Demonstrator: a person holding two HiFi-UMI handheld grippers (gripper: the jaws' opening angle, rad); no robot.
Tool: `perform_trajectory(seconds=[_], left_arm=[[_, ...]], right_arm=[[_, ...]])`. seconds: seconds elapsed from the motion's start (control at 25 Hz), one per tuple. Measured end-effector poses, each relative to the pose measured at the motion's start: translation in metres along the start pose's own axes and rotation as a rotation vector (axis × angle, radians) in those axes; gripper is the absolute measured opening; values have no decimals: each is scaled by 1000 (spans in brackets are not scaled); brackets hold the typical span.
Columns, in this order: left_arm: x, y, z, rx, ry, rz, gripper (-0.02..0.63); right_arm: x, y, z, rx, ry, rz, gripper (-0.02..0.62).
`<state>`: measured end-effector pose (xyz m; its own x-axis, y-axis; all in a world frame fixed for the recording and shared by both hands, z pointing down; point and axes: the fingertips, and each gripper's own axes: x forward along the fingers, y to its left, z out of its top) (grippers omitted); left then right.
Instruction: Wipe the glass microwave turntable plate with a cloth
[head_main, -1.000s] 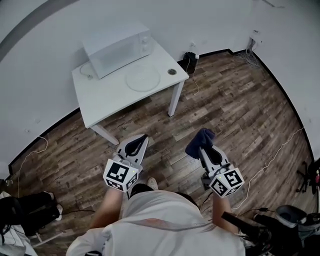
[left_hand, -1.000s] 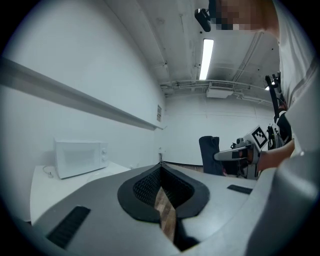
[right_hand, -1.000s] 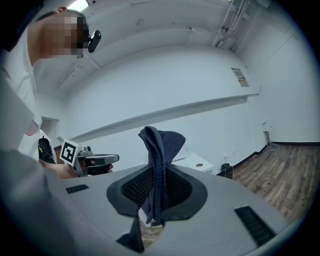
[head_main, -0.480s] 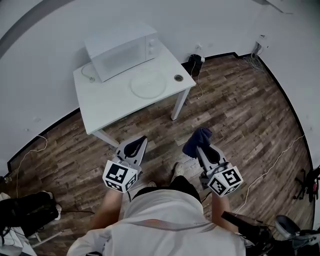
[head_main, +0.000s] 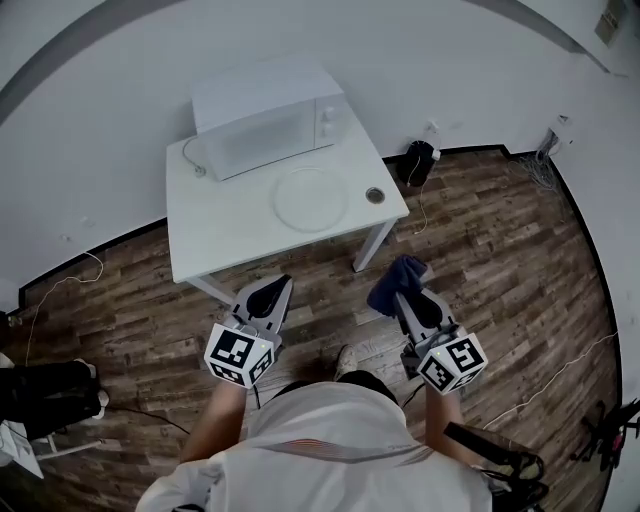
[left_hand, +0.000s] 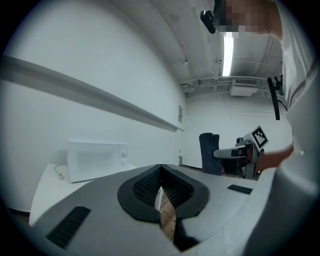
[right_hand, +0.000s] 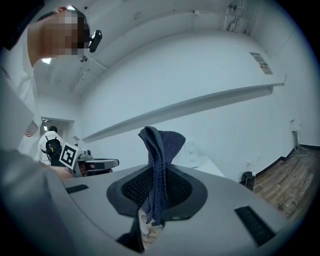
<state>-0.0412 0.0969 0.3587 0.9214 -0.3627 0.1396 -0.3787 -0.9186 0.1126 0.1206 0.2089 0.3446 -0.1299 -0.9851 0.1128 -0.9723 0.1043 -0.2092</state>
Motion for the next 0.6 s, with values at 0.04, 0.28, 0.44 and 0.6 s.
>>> perform_trajectory(seconds=[0.04, 0.28, 0.44, 0.6], left_arm=[[9, 1, 2, -2, 0, 13, 11], [51, -1, 12, 3, 0, 103, 11], [69, 0, 13, -5, 4, 175, 11], [77, 6, 12, -6, 23, 233, 11]], right_arm=[[5, -9, 2, -1, 3, 15, 61], [33, -59, 15, -2, 27, 116, 61], [50, -82, 19, 6, 30, 194, 61], [70, -94, 19, 14, 39, 258, 61]])
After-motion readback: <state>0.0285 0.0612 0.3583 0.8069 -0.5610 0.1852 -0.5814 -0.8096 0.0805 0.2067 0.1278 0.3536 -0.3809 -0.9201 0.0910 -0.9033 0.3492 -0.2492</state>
